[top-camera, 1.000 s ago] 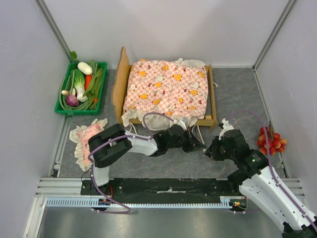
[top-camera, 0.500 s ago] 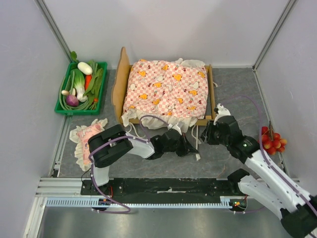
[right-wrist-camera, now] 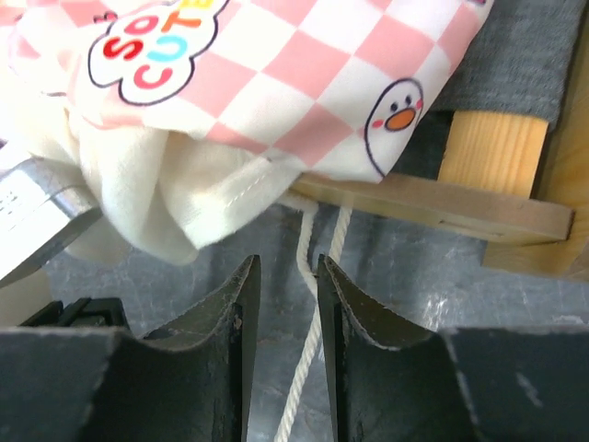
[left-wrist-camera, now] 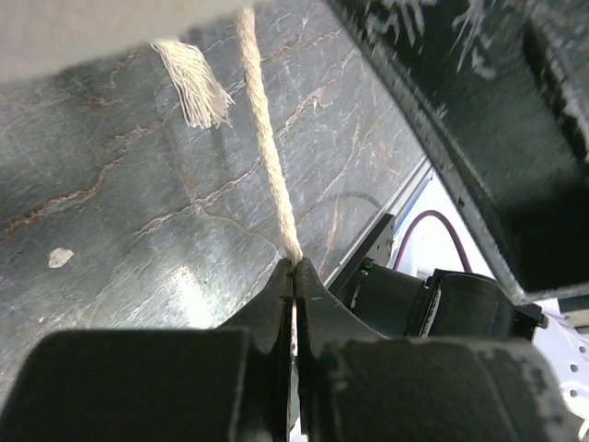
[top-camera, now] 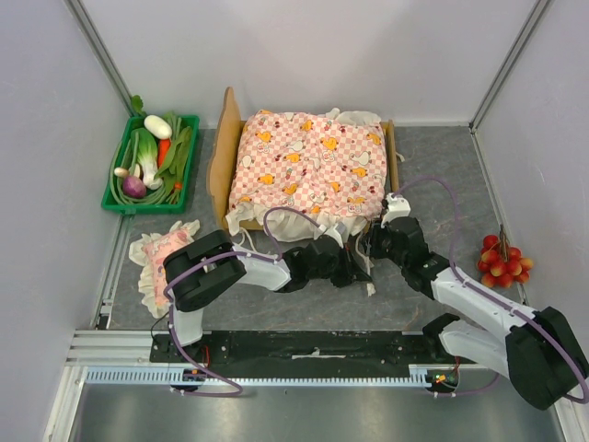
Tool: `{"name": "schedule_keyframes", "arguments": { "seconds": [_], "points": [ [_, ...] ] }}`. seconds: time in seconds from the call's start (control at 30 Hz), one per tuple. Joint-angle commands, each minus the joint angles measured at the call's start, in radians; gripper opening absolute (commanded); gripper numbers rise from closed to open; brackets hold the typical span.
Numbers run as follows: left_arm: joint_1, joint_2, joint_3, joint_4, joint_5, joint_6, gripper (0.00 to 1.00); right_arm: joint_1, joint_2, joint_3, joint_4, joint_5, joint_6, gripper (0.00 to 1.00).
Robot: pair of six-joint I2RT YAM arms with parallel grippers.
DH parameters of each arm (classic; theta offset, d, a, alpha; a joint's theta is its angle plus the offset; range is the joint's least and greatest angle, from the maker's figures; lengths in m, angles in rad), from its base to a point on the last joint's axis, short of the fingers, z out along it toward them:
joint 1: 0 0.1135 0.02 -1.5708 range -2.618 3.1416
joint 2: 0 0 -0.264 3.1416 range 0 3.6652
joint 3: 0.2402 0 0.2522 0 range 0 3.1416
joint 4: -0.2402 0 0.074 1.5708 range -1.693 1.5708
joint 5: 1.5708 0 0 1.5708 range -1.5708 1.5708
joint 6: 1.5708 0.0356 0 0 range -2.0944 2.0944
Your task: Set up the pet bed
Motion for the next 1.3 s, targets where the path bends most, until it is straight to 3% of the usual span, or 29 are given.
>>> {"name": "schedule_keyframes", "arguments": {
  "seconds": [0.0,0.23,0.53,0.73,0.87,1.27],
  "points": [
    [0.003,-0.016,0.033,-0.001,-0.009,0.050,0.02,0.002,0.019,-0.039,0.251,0.084,-0.030,0.39],
    [0.003,-0.011,0.045,-0.009,-0.008,0.055,0.02,0.002,0.077,-0.075,0.406,0.088,-0.030,0.39],
    [0.003,-0.011,0.049,-0.012,-0.005,0.058,0.02,0.002,0.168,-0.087,0.519,0.114,-0.042,0.32],
    [0.003,-0.013,0.052,-0.015,-0.003,0.059,0.02,0.004,0.189,-0.111,0.593,0.134,-0.050,0.15],
    [0.003,-0.019,0.056,-0.027,-0.006,0.077,0.02,0.004,0.158,-0.099,0.541,0.144,-0.064,0.01],
    [0.000,-0.089,0.124,-0.189,-0.089,0.242,0.02,0.002,-0.131,-0.116,0.172,0.171,-0.047,0.00]
  ]
}}
